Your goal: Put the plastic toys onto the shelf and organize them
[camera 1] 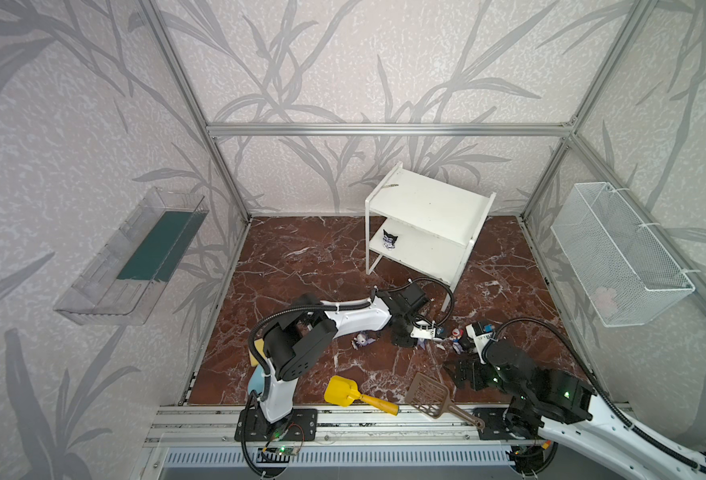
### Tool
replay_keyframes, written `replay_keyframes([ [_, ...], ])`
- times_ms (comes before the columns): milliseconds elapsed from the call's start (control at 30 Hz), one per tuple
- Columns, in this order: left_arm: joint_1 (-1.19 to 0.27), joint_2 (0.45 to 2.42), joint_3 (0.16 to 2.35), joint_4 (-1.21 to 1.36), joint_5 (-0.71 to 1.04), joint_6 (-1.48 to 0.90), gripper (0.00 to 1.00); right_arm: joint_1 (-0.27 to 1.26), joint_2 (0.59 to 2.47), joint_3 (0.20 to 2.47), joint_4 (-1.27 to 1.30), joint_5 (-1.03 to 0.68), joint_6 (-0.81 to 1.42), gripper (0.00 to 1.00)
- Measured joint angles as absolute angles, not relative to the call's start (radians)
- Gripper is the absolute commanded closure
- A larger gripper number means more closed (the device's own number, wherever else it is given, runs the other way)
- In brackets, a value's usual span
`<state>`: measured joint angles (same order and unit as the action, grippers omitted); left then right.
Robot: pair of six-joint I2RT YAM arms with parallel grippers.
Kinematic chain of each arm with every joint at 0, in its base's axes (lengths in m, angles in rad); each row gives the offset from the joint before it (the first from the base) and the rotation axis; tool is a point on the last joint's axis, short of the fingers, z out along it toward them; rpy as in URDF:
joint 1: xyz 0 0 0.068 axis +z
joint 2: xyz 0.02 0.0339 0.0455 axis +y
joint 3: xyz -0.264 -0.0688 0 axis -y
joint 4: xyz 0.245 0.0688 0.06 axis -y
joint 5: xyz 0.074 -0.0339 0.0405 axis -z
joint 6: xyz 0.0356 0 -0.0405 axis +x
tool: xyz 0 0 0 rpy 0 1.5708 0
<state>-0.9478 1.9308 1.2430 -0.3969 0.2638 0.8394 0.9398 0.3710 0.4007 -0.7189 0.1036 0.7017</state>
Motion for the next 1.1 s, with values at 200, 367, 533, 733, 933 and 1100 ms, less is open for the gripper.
replay_keyframes([
  [200,-0.934,1.845,1.151,-0.332,0.292,0.783,0.68,0.94,0.373,0.382,-0.702,0.094,0.683,0.01],
  [367,-0.915,1.633,0.927,-0.145,0.327,0.648,0.69,0.94,0.399,0.374,-0.666,0.07,0.635,0.01],
  [533,-0.904,1.433,0.68,0.191,0.335,0.459,0.71,0.94,0.414,0.368,-0.58,0.021,0.576,0.02],
  [733,-0.945,1.385,0.438,0.643,0.257,0.248,0.73,0.94,0.477,0.369,-0.405,-0.064,0.597,0.06],
  [933,-1.031,1.391,0.333,0.953,0.086,0.207,0.73,0.934,0.556,0.411,-0.276,-0.105,0.733,0.15],
  [1100,-1.045,1.414,0.286,1.142,0.01,0.188,0.72,0.916,0.603,0.412,-0.159,-0.141,0.839,0.27],
])
